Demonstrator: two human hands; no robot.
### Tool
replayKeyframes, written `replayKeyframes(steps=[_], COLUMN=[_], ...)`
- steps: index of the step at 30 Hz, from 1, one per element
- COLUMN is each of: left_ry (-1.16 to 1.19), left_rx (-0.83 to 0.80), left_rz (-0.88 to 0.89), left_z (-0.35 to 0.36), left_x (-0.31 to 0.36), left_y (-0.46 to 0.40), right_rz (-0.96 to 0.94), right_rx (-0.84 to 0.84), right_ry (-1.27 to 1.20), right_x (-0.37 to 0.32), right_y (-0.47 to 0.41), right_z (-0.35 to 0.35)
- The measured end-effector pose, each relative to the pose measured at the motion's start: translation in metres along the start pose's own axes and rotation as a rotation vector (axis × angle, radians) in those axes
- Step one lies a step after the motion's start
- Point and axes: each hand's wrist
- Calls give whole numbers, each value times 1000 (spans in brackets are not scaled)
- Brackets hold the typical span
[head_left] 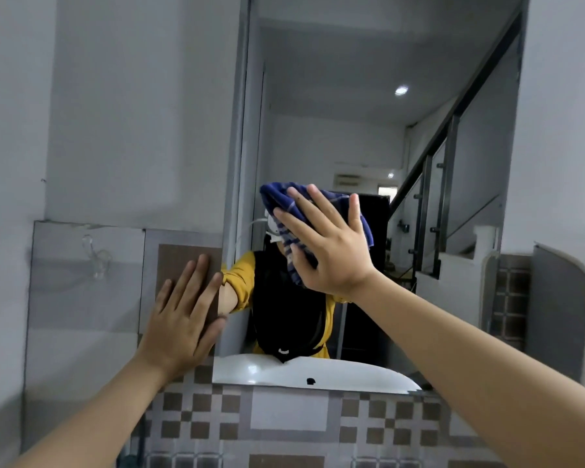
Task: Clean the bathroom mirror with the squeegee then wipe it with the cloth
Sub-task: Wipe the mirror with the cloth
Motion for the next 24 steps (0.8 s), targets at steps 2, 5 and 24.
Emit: replayKeyframes(steps=[2,5,24], left_ry=[10,24,29], left_rx=[9,31,59], left_rz=[-20,-87,-124], left_z=[-2,-1,6], left_x=[5,16,21], left_y=[1,3,5], right_rz=[14,55,813], right_rx=[30,86,640], right_ry=[16,54,-30], right_x=[15,37,79], right_y=[12,27,111], right_z=[-11,-25,-53])
Point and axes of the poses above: each hand's wrist, its own y-axis away from the middle knuckle, its own z-axis out of the palm, x = y × z, and after that the axes turned 15 degrees about -y, right-handed
